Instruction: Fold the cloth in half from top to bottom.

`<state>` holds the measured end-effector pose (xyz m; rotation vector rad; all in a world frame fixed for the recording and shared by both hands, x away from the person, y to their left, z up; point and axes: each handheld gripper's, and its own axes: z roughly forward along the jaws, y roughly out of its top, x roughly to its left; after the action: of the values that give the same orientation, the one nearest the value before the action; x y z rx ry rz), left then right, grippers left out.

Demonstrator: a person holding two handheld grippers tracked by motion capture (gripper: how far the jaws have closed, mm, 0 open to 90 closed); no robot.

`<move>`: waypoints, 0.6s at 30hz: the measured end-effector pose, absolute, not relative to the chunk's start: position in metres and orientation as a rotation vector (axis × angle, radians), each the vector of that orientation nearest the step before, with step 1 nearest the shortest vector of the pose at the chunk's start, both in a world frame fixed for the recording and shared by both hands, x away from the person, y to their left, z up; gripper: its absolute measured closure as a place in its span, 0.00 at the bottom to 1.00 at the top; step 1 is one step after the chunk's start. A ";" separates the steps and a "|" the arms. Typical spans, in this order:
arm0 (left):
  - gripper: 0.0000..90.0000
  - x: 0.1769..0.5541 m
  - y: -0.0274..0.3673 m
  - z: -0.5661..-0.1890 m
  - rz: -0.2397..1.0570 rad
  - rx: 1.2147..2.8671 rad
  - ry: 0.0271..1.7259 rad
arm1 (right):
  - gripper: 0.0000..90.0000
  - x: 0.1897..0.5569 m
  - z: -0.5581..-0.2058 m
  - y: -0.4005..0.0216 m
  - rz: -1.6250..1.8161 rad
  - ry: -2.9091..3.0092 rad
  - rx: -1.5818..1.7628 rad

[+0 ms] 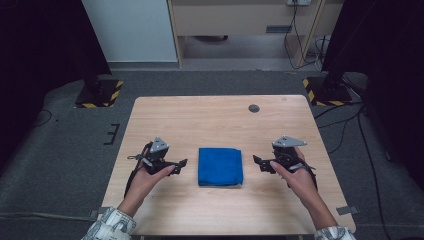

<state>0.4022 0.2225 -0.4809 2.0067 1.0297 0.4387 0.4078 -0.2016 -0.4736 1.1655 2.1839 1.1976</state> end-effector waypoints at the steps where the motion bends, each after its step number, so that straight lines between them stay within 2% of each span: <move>1: 0.06 0.402 0.224 -0.482 0.438 2.007 1.037 | 0.09 0.407 -0.475 -0.204 1.197 2.180 1.175; 11: 0.06 0.402 0.244 -0.502 0.424 2.019 1.088 | 0.10 0.403 -0.492 -0.230 1.160 2.191 1.236; 18: 0.06 0.411 0.255 -0.513 0.414 2.013 1.143 | 0.10 0.413 -0.509 -0.252 1.120 2.157 1.313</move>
<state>0.4106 0.2551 -0.5134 2.0126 1.1435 0.4141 0.4131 -0.2523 -0.5087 1.3133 2.1572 1.1203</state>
